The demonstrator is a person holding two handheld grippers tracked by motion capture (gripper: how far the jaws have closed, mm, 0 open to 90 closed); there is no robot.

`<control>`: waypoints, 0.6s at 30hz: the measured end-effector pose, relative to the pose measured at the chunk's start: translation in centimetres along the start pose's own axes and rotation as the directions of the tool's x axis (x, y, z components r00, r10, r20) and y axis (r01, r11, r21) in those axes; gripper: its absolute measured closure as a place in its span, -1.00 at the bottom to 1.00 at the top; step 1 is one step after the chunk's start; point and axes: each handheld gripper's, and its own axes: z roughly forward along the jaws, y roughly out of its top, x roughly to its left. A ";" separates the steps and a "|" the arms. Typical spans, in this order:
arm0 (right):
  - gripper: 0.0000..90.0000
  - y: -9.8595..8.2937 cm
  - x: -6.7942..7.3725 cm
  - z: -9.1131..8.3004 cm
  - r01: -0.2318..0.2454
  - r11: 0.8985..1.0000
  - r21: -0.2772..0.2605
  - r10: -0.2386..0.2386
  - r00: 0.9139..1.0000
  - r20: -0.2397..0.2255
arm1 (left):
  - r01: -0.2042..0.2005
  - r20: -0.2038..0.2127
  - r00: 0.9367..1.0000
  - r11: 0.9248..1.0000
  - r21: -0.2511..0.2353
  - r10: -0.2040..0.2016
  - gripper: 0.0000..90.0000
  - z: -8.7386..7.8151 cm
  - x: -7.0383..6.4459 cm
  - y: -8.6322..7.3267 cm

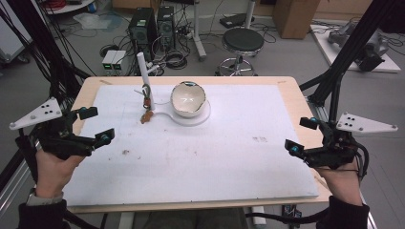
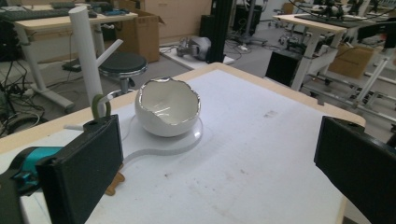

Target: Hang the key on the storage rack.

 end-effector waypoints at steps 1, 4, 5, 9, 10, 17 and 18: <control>-0.98 0.1 0.1 -0.1 0.009 1.000 -0.007 -0.009 1.000 0.003 | -0.001 0.002 1.000 1.000 -0.002 0.001 -0.96 -0.1 0.0 0.0; -0.98 0.3 0.4 -0.3 0.016 1.000 -0.016 -0.016 1.000 0.017 | -0.003 -0.004 1.000 1.000 -0.005 0.003 -0.96 -0.3 -0.2 0.0; -0.98 0.4 0.5 -0.4 0.020 1.000 -0.022 -0.020 0.999 0.025 | -0.006 -0.007 1.000 1.000 -0.002 0.006 -0.96 -0.3 -0.3 -0.1; -0.98 0.6 1.0 -0.6 0.032 0.999 -0.042 -0.030 0.999 0.043 | -0.010 -0.008 1.000 1.000 0.003 0.010 -0.96 -0.4 -0.4 -0.3; -0.98 0.6 1.0 -0.7 0.031 0.999 -0.043 -0.029 0.999 0.045 | -0.011 -0.012 1.000 1.000 0.005 0.012 -0.96 -0.4 -0.4 -0.3; -0.98 0.7 1.3 -0.8 0.029 0.998 -0.058 -0.024 0.996 0.087 | -0.024 -0.028 0.999 1.000 0.018 0.024 -0.96 -0.8 -0.5 -0.4; -0.98 0.6 1.3 -0.8 0.028 0.998 -0.059 -0.023 0.996 0.088 | -0.023 -0.028 0.999 1.000 0.018 0.023 -0.96 -0.9 -0.4 -0.4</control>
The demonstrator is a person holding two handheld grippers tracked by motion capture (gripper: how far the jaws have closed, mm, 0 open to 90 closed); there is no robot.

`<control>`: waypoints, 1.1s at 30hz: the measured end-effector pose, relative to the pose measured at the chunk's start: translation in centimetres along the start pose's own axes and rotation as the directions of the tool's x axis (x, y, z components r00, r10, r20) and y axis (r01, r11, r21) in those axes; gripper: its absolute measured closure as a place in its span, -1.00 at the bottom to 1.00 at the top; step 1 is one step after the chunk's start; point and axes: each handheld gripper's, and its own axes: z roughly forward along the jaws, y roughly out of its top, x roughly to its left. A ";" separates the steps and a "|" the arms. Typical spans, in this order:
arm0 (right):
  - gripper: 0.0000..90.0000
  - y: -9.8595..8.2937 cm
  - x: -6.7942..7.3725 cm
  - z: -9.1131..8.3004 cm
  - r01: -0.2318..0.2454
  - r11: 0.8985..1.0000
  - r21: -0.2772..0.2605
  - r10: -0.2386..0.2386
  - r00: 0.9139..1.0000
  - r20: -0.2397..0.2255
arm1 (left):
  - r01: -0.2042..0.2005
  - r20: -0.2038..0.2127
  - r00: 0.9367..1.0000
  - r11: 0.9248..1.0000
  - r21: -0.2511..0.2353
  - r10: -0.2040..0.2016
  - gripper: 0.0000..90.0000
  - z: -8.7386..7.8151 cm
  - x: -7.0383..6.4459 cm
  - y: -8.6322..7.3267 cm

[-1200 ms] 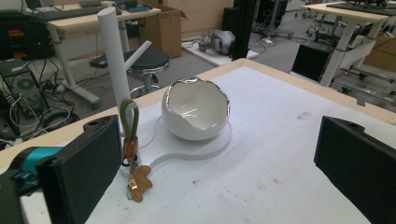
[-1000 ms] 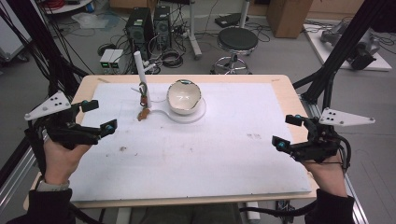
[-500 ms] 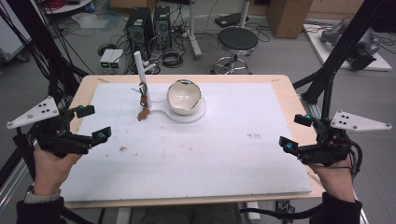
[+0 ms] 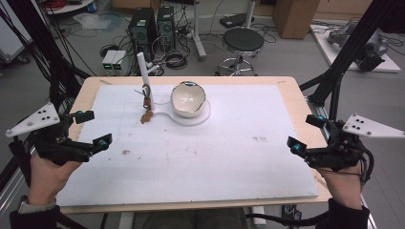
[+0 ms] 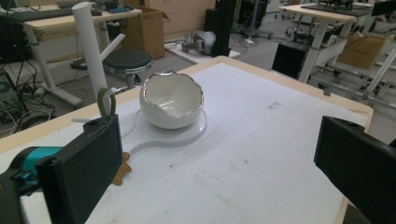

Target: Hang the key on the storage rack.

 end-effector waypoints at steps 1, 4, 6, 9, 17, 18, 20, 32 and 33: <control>-0.98 0.0 0.0 0.0 -0.001 1.000 -0.002 0.001 1.000 -0.002 | 0.005 0.005 1.000 1.000 -0.005 -0.005 -0.96 -0.1 0.0 0.0; -0.98 -0.1 0.0 0.1 -0.005 1.000 0.000 0.005 1.000 -0.004 | 0.001 0.006 1.000 1.000 -0.004 -0.001 -0.96 -0.1 0.0 0.0; -0.98 -0.1 -0.1 0.2 -0.002 1.000 0.001 0.002 1.000 -0.007 | 0.002 0.007 1.000 1.000 -0.006 -0.002 -0.96 0.0 -0.2 0.0; -0.98 -0.1 0.0 0.2 -0.003 1.000 0.003 0.003 1.000 -0.011 | -0.021 -0.025 0.999 1.000 0.012 0.022 -0.96 0.3 -0.5 -0.1; -0.98 -0.3 0.0 0.6 -0.006 1.000 0.020 0.006 1.000 -0.013 | -0.007 -0.013 1.000 1.000 0.012 0.007 -0.96 0.5 -0.5 -0.1; -0.98 -0.4 0.0 0.7 0.000 1.000 0.018 0.000 1.000 -0.013 | -0.008 -0.013 1.000 1.000 0.010 0.008 -0.96 0.5 -0.5 -0.1; -0.98 -0.4 0.0 0.8 -0.004 1.000 0.025 0.005 1.000 -0.014 | -0.005 -0.011 1.000 1.000 0.005 0.005 -0.96 0.4 -0.5 -0.1; -0.98 -0.4 0.1 0.8 0.000 1.000 0.021 0.000 1.000 -0.017 | -0.008 -0.011 1.000 1.000 0.014 0.008 -0.96 0.7 -0.7 -0.2; -0.98 -0.4 0.1 0.8 0.000 1.000 0.020 0.001 1.000 -0.019 | -0.008 -0.011 1.000 1.000 0.014 0.008 -0.96 0.7 -0.7 -0.2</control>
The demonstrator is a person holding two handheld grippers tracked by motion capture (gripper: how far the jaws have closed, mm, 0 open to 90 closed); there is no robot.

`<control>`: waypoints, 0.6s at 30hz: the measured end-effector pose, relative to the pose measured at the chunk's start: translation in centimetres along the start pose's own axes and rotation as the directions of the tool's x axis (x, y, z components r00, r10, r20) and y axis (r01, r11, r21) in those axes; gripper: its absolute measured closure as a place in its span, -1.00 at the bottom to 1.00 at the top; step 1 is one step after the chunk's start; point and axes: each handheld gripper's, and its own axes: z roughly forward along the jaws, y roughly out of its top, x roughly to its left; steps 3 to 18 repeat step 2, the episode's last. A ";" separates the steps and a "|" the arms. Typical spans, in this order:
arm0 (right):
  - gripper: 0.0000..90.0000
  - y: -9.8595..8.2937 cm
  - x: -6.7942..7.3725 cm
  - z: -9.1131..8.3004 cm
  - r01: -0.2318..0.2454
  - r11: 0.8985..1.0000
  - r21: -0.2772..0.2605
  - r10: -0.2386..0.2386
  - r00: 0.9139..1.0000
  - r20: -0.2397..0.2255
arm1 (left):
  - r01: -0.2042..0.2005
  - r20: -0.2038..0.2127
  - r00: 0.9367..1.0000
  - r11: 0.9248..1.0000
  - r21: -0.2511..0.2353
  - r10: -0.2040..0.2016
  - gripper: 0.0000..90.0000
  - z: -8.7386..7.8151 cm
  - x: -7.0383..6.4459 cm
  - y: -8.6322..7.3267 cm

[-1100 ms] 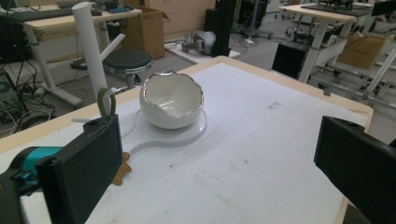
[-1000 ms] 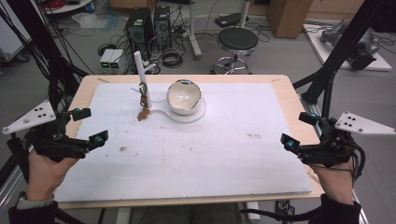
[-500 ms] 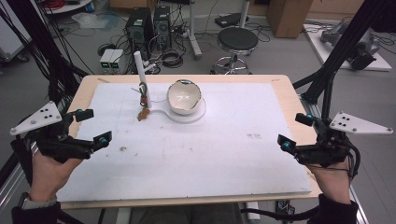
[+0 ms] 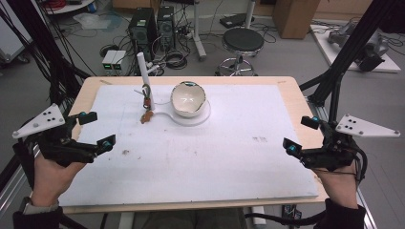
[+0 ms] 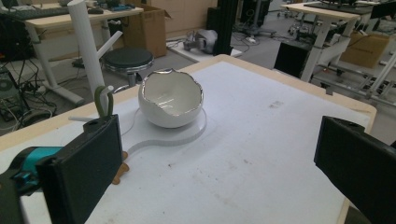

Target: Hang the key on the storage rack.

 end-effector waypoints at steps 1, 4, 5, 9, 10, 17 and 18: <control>-0.98 0.0 0.0 0.0 -0.005 1.000 0.002 0.005 1.000 -0.001 | 0.002 0.000 1.000 1.000 0.000 -0.002 -0.96 0.0 0.0 0.0; -0.98 0.0 0.1 0.0 -0.005 1.000 0.001 0.005 1.000 -0.002 | 0.002 -0.001 1.000 1.000 -0.001 -0.002 -0.96 0.0 0.0 0.0; -0.98 0.0 0.1 0.0 -0.005 1.000 0.001 0.005 1.000 -0.002 | 0.002 -0.001 1.000 1.000 -0.001 -0.002 -0.96 0.0 0.0 0.0; -0.98 0.0 0.1 0.0 -0.005 1.000 0.001 0.005 1.000 -0.002 | 0.002 -0.001 1.000 1.000 -0.001 -0.002 -0.96 0.0 0.0 0.0; -0.98 0.0 0.1 0.0 -0.005 1.000 0.001 0.005 1.000 -0.002 | 0.002 -0.001 1.000 1.000 -0.001 -0.002 -0.96 0.0 0.0 0.0; -0.98 0.0 0.1 0.0 -0.005 1.000 0.001 0.005 1.000 -0.002 | 0.002 -0.001 1.000 1.000 -0.001 -0.002 -0.96 0.0 0.0 0.0; -0.98 0.0 0.1 0.0 -0.005 1.000 0.001 0.005 1.000 -0.002 | 0.002 -0.001 1.000 1.000 -0.001 -0.002 -0.96 0.0 0.0 0.0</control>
